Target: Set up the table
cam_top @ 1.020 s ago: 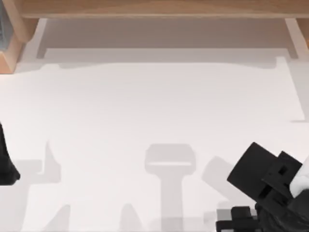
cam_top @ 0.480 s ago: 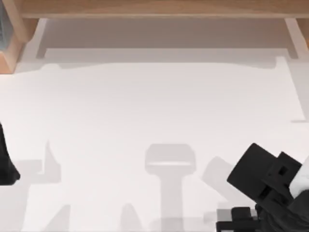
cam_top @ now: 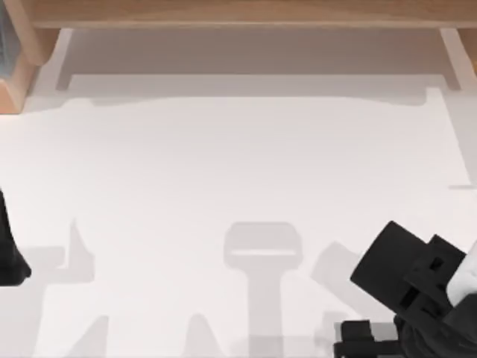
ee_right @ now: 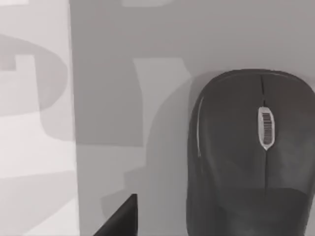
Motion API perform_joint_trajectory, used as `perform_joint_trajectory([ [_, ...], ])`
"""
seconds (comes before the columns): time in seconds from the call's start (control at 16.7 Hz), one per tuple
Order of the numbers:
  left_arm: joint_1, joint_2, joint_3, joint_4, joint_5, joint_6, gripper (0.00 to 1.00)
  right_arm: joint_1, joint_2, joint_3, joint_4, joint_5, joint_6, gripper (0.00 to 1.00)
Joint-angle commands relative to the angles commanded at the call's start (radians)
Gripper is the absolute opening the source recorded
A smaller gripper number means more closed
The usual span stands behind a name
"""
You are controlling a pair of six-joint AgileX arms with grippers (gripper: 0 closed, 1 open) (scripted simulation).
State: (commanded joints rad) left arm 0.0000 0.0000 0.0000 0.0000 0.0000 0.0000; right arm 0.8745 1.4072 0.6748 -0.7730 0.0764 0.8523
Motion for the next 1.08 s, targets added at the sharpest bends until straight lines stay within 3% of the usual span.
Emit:
perform_joint_trajectory([
  [0.6, 0.0, 0.0, 0.0, 0.0, 0.0, 0.0, 1.0, -0.011, -0.013, -0.003, 0.023, 0.003, -0.019, 1.0],
  [0.84, 0.0, 0.0, 0.0, 0.0, 0.0, 0.0, 1.0, -0.094, -0.07, -0.053, 0.2, 0.014, -0.147, 1.0],
  [1.08, 0.0, 0.0, 0.0, 0.0, 0.0, 0.0, 1.0, -0.253, -0.103, -0.177, 0.531, 0.018, -0.339, 1.0],
])
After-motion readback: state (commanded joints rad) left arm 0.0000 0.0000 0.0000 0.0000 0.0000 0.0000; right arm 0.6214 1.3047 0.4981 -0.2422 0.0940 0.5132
